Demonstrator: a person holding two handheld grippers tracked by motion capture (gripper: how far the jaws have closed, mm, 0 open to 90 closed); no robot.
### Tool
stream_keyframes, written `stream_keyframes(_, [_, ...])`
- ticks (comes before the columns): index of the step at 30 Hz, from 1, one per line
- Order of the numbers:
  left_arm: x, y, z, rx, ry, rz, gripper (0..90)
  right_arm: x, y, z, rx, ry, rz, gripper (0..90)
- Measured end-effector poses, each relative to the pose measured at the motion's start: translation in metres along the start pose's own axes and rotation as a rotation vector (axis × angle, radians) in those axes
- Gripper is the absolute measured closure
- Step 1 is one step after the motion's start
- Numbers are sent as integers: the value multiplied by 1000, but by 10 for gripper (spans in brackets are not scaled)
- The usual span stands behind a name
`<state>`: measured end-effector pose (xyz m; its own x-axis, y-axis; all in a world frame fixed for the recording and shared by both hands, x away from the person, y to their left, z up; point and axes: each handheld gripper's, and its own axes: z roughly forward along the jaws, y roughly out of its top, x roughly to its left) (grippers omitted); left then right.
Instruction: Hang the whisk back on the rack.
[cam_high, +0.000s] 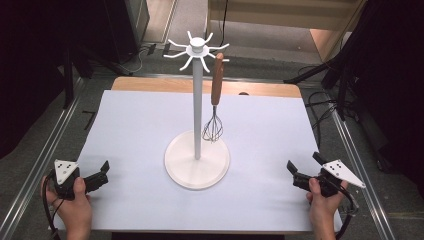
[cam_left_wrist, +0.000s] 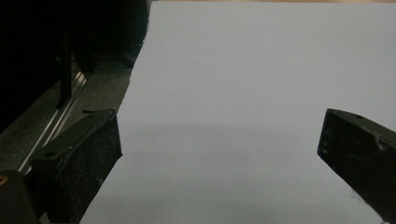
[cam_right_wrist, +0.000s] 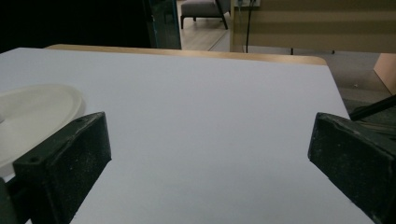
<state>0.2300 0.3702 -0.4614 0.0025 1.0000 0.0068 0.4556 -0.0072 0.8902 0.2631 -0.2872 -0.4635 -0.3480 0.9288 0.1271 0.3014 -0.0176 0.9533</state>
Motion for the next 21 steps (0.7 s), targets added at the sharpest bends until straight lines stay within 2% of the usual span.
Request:
stream_keyframes(10, [0,0,0,-3,-1,7,1,-21,-9,-25,7,-56,30,0])
stream_keyframes(16, [0,0,0,0,0,8,1,-28,-14,-34,16,-71,42,0])
stream_keyframes(21, [0,0,0,0,-1,7,1,-31,-20,-42,31,-90,30,0])
